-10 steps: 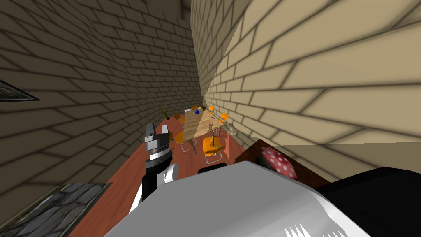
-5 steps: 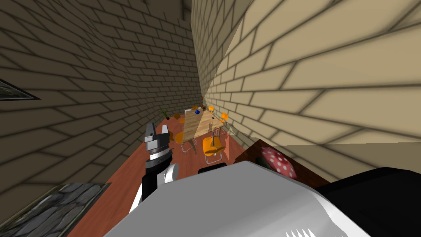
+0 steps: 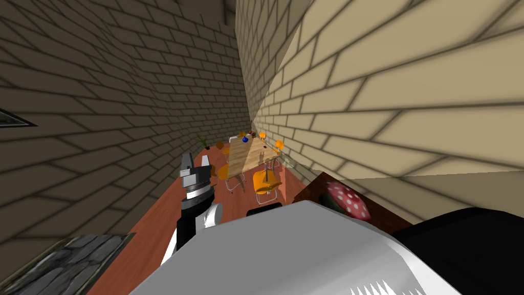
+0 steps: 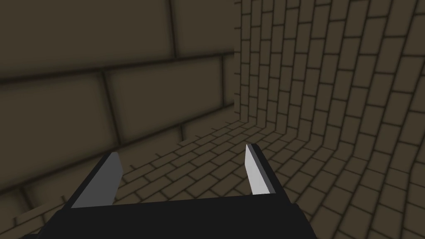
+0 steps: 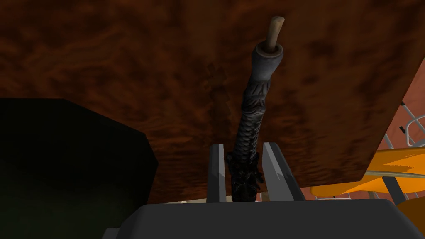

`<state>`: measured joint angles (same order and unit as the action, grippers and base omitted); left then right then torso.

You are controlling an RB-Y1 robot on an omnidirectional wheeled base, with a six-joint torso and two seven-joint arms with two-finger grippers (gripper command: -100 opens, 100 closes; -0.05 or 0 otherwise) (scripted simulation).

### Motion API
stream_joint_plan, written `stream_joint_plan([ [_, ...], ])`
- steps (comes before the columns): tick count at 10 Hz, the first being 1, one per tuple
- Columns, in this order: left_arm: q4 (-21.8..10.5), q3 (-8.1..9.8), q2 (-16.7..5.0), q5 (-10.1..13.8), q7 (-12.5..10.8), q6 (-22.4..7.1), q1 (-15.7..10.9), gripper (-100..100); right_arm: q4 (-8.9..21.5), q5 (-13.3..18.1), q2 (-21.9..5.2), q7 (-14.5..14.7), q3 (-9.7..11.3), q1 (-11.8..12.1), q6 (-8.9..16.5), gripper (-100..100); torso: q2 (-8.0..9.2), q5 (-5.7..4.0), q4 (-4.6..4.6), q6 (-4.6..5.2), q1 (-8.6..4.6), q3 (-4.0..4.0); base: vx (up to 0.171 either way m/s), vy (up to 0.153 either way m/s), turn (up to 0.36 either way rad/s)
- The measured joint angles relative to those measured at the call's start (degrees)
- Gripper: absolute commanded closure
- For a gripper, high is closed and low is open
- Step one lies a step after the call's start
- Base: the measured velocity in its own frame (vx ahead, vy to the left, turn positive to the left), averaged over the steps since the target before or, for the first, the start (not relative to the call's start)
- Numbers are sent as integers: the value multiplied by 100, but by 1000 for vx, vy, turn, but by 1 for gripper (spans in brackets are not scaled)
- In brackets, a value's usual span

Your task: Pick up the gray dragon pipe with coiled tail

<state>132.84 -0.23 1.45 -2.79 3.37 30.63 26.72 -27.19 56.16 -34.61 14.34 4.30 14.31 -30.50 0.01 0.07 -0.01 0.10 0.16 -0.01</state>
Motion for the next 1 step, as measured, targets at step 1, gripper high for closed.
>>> stream_joint_plan([
  [1,0,0,0,0,0,0,0,0,-10,9,-18,-32,0,9,-18,0,0,-6,1,-3,-12,0,0,8,2],
])
